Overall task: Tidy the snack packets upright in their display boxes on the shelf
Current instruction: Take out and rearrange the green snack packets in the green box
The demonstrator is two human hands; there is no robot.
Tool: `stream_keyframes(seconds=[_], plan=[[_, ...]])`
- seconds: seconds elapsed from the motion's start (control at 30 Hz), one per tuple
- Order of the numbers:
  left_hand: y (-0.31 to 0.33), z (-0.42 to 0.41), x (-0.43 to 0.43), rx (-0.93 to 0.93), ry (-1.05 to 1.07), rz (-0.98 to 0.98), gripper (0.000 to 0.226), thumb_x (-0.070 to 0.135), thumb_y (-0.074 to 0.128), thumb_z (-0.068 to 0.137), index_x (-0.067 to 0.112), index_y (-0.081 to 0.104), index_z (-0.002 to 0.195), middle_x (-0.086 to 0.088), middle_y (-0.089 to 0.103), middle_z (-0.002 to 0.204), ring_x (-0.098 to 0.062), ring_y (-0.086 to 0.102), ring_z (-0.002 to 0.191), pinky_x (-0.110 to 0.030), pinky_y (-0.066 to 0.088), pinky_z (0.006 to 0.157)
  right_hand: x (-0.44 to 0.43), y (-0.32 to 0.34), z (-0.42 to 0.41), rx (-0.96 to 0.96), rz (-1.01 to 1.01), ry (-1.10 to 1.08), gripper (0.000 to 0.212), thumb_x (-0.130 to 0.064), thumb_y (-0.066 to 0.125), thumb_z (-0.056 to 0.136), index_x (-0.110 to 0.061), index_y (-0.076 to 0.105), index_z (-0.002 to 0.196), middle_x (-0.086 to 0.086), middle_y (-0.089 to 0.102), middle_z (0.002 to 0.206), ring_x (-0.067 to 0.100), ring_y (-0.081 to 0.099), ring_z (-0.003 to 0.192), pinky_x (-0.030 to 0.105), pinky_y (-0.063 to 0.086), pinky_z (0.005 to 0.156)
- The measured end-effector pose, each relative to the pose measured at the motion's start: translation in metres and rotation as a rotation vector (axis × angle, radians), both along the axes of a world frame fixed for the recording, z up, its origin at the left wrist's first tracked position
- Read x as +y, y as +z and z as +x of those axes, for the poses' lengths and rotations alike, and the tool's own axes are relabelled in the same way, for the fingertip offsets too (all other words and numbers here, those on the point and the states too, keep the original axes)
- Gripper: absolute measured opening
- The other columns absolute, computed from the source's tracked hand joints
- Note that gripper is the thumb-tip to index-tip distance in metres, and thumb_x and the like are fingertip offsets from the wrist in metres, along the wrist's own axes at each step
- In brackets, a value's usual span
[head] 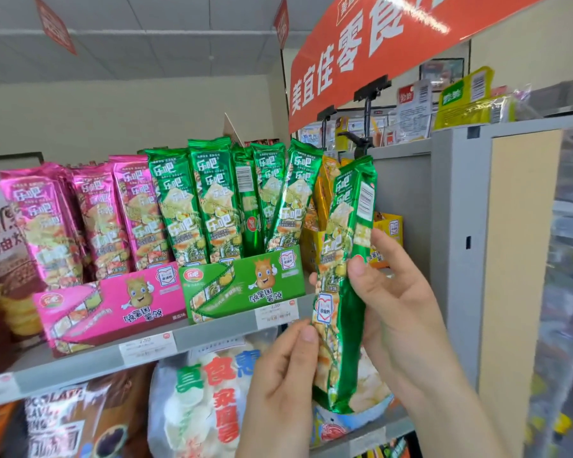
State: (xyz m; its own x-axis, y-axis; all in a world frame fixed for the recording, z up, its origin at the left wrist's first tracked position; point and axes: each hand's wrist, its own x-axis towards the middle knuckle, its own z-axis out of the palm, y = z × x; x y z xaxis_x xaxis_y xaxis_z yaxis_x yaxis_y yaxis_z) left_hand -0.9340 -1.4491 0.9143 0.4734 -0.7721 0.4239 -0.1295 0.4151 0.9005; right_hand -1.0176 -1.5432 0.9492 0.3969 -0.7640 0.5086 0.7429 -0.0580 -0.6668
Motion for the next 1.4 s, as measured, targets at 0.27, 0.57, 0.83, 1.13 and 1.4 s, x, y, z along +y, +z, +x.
stream_keyframes(seconds=[0.27, 0.57, 0.83, 1.13, 1.4], plan=[[-0.004, 0.001, 0.01, -0.017, 0.025, -0.064, 0.035, 0.047, 0.068, 0.075, 0.043, 0.067, 0.109, -0.008, 0.073, 0.084, -0.023, 0.068, 0.067, -0.035, 0.058, 0.062, 0.015, -0.001, 0.004, 0.063, -0.125, -0.192, 0.056, -0.028, 0.085, 0.068, -0.037, 0.057, 0.117, 0.004, 0.074, 0.1, 0.023, 0.073, 0.085, 0.034, 0.058, 0.065], [-0.01, -0.004, 0.03, 0.536, -0.5, -0.069, 0.043, 0.034, 0.063, 0.075, 0.002, 0.072, 0.101, -0.039, 0.063, 0.081, -0.032, 0.058, 0.043, -0.032, 0.05, 0.044, 0.03, -0.002, -0.004, 0.089, -0.085, 0.161, 0.048, -0.033, 0.068, 0.079, -0.013, 0.056, 0.122, 0.018, 0.071, 0.111, 0.031, 0.073, 0.088, 0.031, 0.058, 0.06], [-0.026, 0.002, 0.034, 0.12, -0.184, -0.015, 0.067, 0.057, 0.089, 0.044, 0.04, 0.069, 0.105, -0.003, 0.074, 0.095, -0.021, 0.068, 0.074, -0.031, 0.055, 0.061, 0.037, -0.008, -0.001, 0.133, -0.145, -0.082, 0.042, -0.033, 0.078, 0.077, -0.022, 0.064, 0.115, 0.014, 0.074, 0.104, 0.029, 0.073, 0.086, 0.036, 0.058, 0.068], [-0.036, 0.001, 0.052, 0.527, -0.393, 0.021, 0.062, 0.049, 0.086, 0.059, 0.008, 0.07, 0.103, -0.027, 0.065, 0.083, -0.029, 0.056, 0.049, -0.033, 0.049, 0.048, 0.046, -0.021, 0.001, 0.206, -0.15, -0.11, 0.049, -0.037, 0.075, 0.076, -0.035, 0.061, 0.123, -0.008, 0.075, 0.086, 0.004, 0.069, 0.078, 0.018, 0.053, 0.066], [-0.046, 0.0, 0.063, 0.872, -0.69, 0.057, 0.044, 0.041, 0.056, 0.075, 0.004, 0.074, 0.092, -0.021, 0.058, 0.065, -0.021, 0.045, 0.037, -0.021, 0.04, 0.037, 0.054, -0.044, -0.004, 0.369, -0.155, -0.052, 0.045, -0.022, 0.073, 0.079, -0.027, 0.064, 0.123, 0.004, 0.074, 0.108, 0.015, 0.069, 0.093, 0.025, 0.055, 0.077]])
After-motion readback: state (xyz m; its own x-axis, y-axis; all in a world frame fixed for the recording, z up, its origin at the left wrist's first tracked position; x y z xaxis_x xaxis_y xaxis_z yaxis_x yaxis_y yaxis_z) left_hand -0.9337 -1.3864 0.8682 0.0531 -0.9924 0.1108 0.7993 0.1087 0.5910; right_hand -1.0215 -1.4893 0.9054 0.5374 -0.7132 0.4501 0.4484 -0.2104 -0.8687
